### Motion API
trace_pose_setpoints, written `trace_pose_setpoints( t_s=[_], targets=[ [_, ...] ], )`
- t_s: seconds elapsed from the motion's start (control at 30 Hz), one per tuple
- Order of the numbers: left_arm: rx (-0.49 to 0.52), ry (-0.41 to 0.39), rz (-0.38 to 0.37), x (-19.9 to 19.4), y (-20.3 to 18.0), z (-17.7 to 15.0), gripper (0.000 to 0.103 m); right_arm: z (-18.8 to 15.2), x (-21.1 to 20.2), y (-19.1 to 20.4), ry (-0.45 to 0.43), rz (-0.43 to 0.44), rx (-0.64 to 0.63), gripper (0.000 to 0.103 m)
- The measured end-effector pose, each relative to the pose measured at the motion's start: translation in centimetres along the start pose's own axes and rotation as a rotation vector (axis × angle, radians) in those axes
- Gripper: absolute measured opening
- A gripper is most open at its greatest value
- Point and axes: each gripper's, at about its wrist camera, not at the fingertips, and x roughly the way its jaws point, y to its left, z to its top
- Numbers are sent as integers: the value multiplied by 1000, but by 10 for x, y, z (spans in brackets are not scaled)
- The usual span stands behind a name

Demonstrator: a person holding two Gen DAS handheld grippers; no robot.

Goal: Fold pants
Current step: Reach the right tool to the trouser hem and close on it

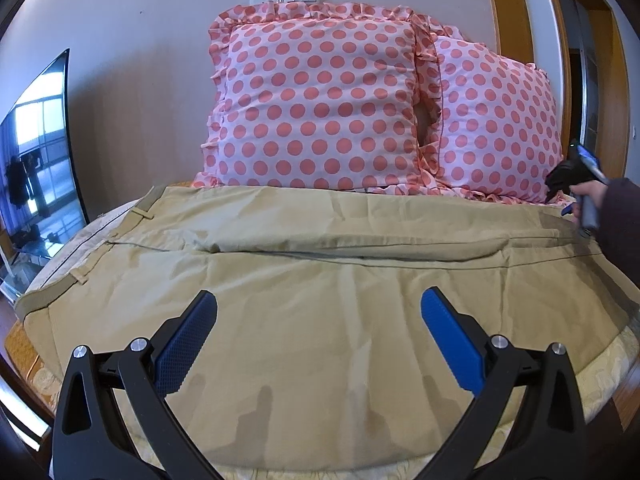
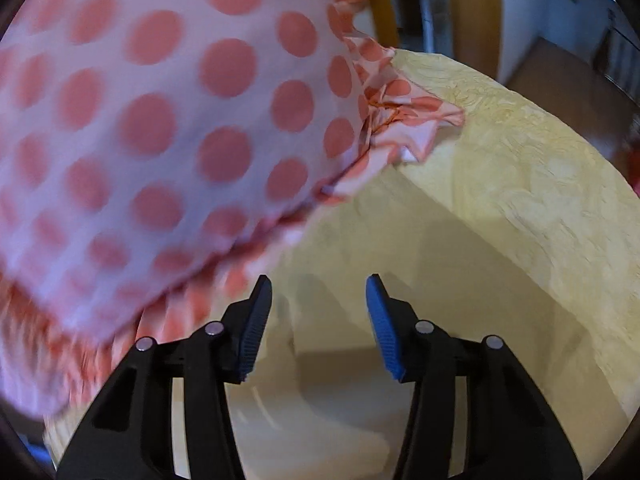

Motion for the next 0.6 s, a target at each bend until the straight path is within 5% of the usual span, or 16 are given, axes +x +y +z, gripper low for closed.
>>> trace_pose_setpoints(
  t_s=[0.1,0.2,0.23,0.37,0.6],
  targets=[
    [5,5,2,9,1,2,102,11,22,8,-6,-56,16,50],
    [0,22,3,16,3,1,102,2,27,21,-63,-187,-110,29],
    [-2,24,2,17,4,0,102,-3,25,16,-79,-162,-111,18],
    [-23,26,-3,15,10,-3,102,-14,10,-23,-98,9,-8,5],
    [-110,-1,-48,-3,33,-7,102,-73,-109,-90,-249,438,71,4]
  ],
)
